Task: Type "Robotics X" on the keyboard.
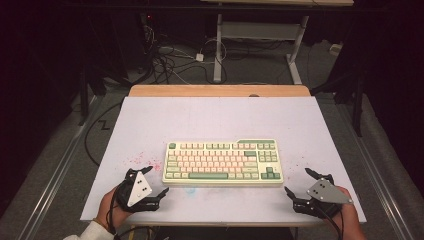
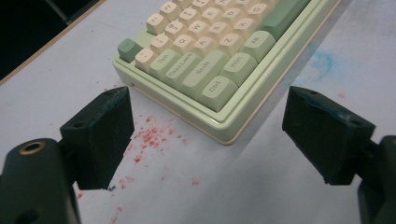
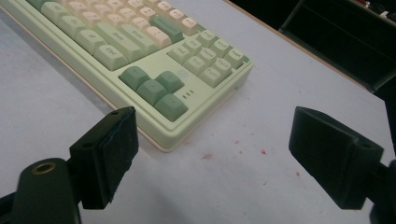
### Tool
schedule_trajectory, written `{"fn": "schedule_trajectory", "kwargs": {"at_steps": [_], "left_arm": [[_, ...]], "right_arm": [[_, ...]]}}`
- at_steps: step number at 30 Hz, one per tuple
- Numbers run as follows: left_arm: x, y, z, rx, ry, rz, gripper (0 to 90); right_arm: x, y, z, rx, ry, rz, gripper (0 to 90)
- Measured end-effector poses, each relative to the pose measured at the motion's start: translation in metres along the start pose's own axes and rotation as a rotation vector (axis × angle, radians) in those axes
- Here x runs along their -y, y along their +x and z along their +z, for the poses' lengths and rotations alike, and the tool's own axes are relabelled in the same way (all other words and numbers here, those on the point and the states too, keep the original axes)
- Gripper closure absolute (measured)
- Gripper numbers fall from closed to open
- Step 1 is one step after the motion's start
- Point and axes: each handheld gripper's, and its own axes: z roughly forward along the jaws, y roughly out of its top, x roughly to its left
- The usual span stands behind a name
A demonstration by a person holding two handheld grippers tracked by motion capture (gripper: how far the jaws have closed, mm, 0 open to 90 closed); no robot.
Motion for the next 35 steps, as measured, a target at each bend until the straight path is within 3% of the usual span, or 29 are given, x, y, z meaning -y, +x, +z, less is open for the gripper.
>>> {"fn": "schedule_trajectory", "kwargs": {"at_steps": [35], "left_arm": [[-0.0017,0.0019,0.0029,-0.013,0.01,-0.001,15.9]], "right_arm": [[0.0023,-0.0032,0.0054,-0.01,0.007,0.007,16.5]]}}
